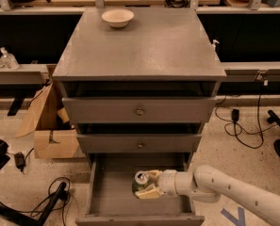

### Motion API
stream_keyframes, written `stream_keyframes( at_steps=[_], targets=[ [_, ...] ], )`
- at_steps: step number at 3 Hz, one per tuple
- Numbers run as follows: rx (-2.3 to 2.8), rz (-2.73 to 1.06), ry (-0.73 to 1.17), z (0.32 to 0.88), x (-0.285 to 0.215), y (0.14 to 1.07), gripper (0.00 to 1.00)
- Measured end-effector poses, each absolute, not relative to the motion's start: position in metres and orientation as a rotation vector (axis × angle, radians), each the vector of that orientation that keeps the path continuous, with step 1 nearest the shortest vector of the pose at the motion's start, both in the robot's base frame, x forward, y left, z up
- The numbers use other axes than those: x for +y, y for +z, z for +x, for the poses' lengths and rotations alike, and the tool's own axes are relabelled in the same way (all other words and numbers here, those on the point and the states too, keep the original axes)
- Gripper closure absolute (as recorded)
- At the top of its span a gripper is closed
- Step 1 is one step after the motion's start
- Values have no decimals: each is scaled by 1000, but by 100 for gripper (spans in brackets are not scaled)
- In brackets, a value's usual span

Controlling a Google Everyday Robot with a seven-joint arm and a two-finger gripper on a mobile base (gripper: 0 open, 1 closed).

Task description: Pick green can from bottom drawer and place on counter

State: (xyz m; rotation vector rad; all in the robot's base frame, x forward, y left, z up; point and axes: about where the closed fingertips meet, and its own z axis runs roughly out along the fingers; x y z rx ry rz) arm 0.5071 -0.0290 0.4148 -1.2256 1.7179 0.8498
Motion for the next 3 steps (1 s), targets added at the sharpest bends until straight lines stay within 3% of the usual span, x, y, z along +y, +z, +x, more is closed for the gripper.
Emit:
stream_keyframes(
  at_steps=[1,3],
  targets=[
    [1766,-1243,941,484,-30,481,100],
    [1732,-1166,805,558,-69,697,100]
  ],
)
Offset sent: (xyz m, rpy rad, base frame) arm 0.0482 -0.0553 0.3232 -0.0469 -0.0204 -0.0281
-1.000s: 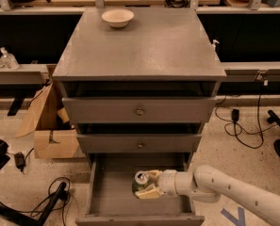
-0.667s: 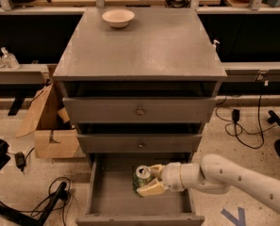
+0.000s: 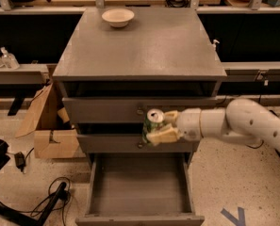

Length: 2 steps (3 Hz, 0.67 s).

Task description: Pick green can from bottom drawer and place on counter

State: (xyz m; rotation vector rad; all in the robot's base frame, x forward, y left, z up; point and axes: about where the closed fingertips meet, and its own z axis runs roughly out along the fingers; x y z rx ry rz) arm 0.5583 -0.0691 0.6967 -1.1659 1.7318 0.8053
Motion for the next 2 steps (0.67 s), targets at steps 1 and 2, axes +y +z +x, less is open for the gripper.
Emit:
stream_keyframes(
  at_steps=[1,2],
  targets=[
    [1722,-1116,760,586,-78,756,100],
    [1686,-1019,685,626,-59,816,100]
  ],
)
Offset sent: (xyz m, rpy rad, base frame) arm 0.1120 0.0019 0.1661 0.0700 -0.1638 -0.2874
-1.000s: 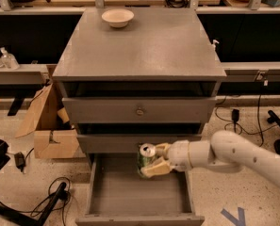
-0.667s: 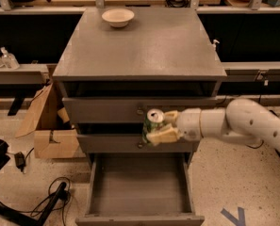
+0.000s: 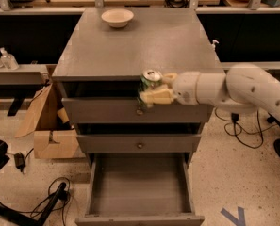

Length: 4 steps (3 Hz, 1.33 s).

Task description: Pick green can from bottom drawer and place on counter

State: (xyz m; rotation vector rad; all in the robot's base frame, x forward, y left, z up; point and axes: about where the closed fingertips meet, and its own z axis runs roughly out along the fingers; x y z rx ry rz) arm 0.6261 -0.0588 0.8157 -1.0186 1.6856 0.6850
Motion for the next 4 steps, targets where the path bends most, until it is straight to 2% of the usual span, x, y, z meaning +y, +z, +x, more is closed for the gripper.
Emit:
stream_keyframes(
  at_steps=[2,4],
  targets=[
    [1615,-869,482,674,-29,879,100],
    [1611,-832,450,685,-32,887,100]
  ],
)
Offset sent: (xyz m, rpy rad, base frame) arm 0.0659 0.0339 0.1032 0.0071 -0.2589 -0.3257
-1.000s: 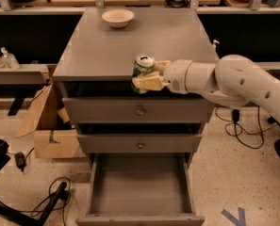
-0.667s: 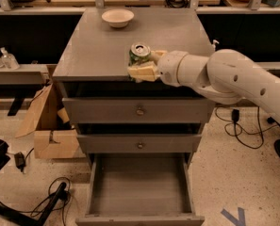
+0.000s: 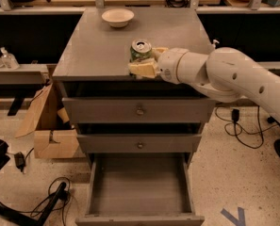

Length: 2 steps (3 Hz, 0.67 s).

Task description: Pick green can from bottom drawer and place on counter

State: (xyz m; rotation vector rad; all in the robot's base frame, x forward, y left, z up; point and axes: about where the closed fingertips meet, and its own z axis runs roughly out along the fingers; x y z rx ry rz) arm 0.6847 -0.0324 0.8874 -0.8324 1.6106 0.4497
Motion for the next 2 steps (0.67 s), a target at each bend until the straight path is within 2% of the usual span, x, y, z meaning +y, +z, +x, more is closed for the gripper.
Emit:
stream_keyframes(
  at_steps=[2],
  targets=[
    [1643,-885,504,727,-24,954,100]
  ],
)
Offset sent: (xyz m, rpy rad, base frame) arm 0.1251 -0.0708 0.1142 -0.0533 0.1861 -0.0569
